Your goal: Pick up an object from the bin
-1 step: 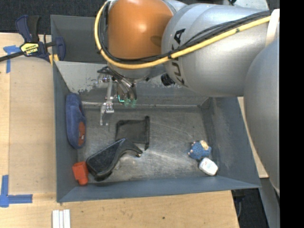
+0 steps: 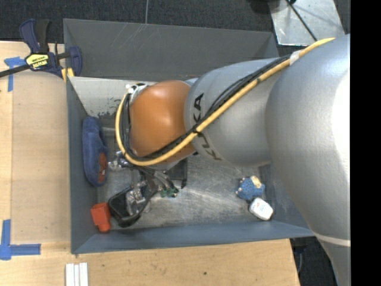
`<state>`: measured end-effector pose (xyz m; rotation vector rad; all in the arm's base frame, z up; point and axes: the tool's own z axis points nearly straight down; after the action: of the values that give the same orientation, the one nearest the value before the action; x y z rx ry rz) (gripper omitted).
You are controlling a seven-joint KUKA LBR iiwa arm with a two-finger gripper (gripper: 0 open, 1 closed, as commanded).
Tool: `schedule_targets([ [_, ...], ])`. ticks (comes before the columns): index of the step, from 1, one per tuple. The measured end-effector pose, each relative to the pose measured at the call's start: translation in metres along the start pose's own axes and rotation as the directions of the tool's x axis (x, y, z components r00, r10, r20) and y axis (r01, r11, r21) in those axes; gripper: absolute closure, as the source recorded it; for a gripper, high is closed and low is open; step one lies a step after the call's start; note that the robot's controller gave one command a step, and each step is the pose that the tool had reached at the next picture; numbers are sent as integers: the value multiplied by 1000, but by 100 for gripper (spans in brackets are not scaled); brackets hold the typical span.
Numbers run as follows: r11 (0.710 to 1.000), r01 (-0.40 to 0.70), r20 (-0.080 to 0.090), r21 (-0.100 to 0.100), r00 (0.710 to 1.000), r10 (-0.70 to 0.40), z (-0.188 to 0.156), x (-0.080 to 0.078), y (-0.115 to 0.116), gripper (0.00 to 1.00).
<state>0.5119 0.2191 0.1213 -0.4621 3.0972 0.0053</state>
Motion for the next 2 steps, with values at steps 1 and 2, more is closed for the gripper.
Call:
schedule_targets([
  [1,1000,7,14,-3,1000,-7,6,-12,6,0],
  [2,1000,23,12,-3,1000,-22,6,-12,6,0],
])
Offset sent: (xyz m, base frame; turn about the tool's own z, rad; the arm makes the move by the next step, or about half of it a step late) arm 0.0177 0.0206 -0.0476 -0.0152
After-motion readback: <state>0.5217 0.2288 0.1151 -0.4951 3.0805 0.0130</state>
